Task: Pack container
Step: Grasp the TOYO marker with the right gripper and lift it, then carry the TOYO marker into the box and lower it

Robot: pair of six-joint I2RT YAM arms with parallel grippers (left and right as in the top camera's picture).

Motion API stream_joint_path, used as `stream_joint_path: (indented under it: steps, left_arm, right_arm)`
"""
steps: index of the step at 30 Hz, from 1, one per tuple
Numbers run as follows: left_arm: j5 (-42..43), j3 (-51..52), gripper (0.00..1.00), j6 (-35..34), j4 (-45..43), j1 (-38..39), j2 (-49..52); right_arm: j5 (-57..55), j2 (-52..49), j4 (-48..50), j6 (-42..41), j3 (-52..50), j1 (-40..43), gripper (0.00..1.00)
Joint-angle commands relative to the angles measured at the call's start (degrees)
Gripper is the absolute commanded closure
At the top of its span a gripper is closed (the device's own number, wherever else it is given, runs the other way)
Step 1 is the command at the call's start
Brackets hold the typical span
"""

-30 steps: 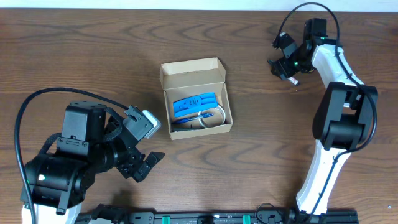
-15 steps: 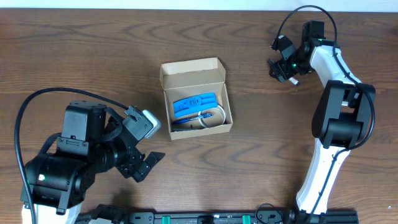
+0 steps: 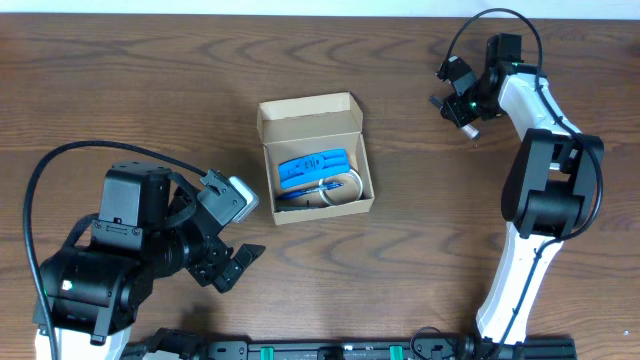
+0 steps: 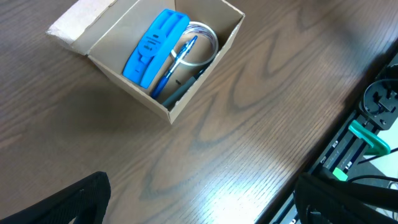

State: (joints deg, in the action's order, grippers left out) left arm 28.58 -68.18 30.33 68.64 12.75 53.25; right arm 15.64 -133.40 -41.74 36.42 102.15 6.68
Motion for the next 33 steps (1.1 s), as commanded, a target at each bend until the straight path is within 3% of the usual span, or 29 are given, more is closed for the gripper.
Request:
stream_joint_path:
  steps: [1, 13, 19, 33]
  left_arm:
    - [0.87, -1.53, 0.05, 0.98, 0.13, -0.37, -0.13]
    - [0.87, -1.53, 0.05, 0.98, 0.13, -0.37, -0.13]
    - [0.87, -1.53, 0.05, 0.98, 0.13, -0.37, -0.13]
    - [0.87, -1.53, 0.05, 0.98, 0.13, -0.37, -0.13]
  right_arm:
    - [0.24, -1.42, -0.33, -0.85, -0.26, 0.00, 0.82]
    - [3.54, -0.94, -0.48, -8.72, -0.04, -0.02, 0.99]
    - [8.63, 2.73, -0.52, -11.96, 0.20, -0.68, 0.99]
    - [9.49, 26.75, -1.25, -10.58, 0.26, -13.42, 0.99]
